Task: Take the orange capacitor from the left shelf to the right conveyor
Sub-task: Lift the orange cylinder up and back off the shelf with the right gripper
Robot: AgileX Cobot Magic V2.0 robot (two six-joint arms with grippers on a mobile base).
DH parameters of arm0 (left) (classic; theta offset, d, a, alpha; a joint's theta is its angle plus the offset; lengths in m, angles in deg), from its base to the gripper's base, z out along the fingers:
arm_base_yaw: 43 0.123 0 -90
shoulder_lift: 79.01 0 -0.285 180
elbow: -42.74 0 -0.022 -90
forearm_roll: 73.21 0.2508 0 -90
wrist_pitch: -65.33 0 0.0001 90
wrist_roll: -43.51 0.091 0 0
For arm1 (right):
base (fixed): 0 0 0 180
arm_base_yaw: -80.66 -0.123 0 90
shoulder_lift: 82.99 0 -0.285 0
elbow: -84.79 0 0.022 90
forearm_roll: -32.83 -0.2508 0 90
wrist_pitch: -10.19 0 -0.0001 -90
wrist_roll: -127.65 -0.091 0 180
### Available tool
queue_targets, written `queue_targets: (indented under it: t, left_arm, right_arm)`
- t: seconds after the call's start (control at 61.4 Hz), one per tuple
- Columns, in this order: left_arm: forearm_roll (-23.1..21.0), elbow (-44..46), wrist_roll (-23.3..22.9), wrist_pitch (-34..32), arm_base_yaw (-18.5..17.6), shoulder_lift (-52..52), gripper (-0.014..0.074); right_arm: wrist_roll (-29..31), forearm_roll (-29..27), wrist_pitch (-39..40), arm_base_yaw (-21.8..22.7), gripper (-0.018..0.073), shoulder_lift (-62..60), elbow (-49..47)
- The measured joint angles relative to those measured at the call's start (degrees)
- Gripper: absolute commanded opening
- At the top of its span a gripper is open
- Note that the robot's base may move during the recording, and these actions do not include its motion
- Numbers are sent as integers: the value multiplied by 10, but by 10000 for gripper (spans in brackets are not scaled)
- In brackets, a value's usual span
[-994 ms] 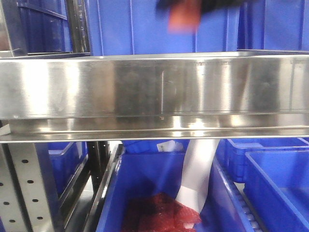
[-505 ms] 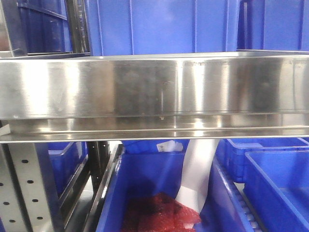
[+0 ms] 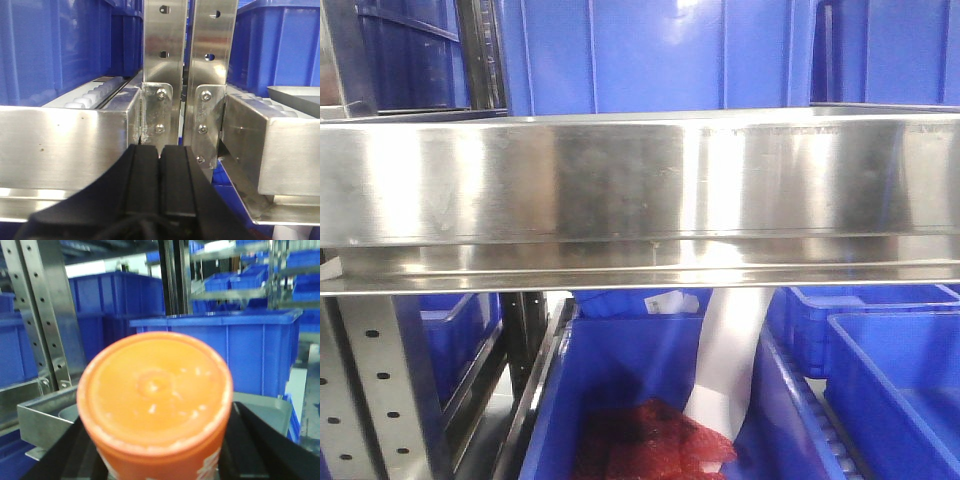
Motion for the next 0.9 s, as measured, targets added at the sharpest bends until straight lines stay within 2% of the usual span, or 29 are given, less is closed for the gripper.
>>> queue_targets:
  t: [0.163,0.896]
  left_arm:
    - [0,0,0,0,0,0,-126]
    - [0,0,0,0,0,0,-126]
  right_arm:
    - [-1,0,-1,0,46,-31,8]
    - [-1,0,-1,0,46,-32,8]
